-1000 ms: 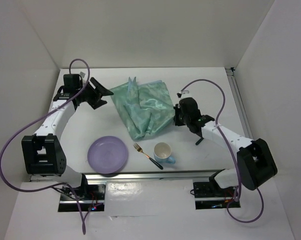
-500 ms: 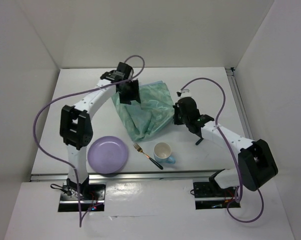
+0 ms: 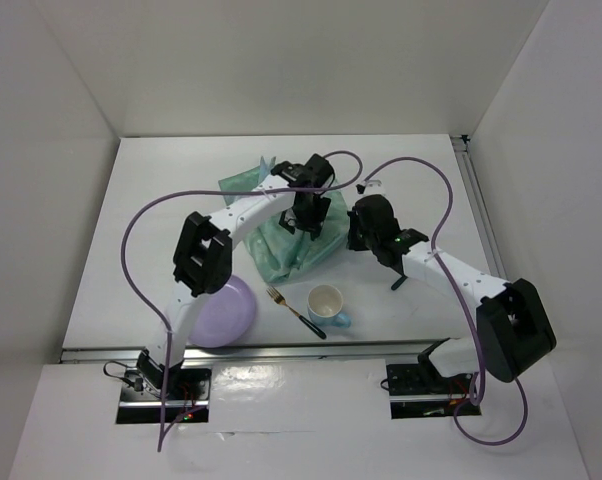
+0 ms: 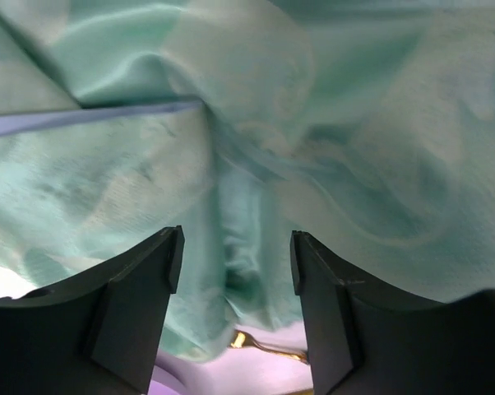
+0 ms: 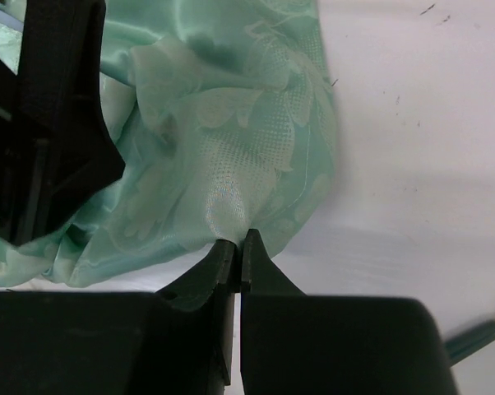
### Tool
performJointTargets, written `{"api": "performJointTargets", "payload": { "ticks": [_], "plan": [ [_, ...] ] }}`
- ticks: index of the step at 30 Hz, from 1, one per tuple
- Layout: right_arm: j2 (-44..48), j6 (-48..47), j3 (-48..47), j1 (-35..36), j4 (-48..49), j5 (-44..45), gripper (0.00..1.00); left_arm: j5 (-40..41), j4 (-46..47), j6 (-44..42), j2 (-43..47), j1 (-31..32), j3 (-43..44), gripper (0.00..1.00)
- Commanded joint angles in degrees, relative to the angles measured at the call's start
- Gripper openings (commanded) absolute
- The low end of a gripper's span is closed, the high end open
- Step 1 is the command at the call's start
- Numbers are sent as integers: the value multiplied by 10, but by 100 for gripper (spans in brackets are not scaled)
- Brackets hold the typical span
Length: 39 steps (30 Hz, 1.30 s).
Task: Set the dinner table for one person
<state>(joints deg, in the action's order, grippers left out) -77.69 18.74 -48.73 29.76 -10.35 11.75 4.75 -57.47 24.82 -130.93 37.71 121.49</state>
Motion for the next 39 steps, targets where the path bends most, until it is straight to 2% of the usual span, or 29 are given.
{"api": "performJointTargets", "payload": {
  "ticks": [1, 7, 13, 16, 17, 18, 19, 21, 22, 27, 33, 36, 39],
  "plan": [
    [30, 15, 1, 5, -2, 3, 0, 60, -18, -28, -27, -7, 22, 71],
    [25, 20, 7, 5, -2, -2, 0, 135, -12, -14, -45, 18, 9, 67],
    [19, 20, 1, 5, -2, -2, 0, 141, -7, -14, -64, 18, 9, 64],
    [19, 20, 1, 5, -2, -2, 0, 146, -2, -14, -70, 18, 3, 51],
    [19, 20, 1, 5, -2, 3, 0, 155, -2, -14, -70, 18, 3, 42],
    [19, 20, 1, 5, -2, 3, 0, 173, -9, -14, -70, 18, 8, 26],
    [25, 20, 1, 5, -2, 3, 0, 184, -16, -14, -70, 18, 15, 16],
    [25, 20, 1, 5, -2, 3, 0, 215, -30, -8, -70, 18, 37, 3],
    [25, 20, 1, 5, -2, 3, 0, 224, -41, -8, -63, 12, 43, 0],
    [25, 20, 1, 5, -7, 3, 0, 214, -34, 3, 10, -36, 37, 0],
    [25, 20, -11, 5, -7, 8, 0, 148, -9, 23, 124, -141, 2, 0],
    [25, 14, -29, 5, -7, 16, 0, 98, 17, 52, 196, -212, -44, 0],
    [25, 14, -35, 5, -7, 16, 0, 40, 56, 82, 276, -270, -126, 0]
  ]
}}
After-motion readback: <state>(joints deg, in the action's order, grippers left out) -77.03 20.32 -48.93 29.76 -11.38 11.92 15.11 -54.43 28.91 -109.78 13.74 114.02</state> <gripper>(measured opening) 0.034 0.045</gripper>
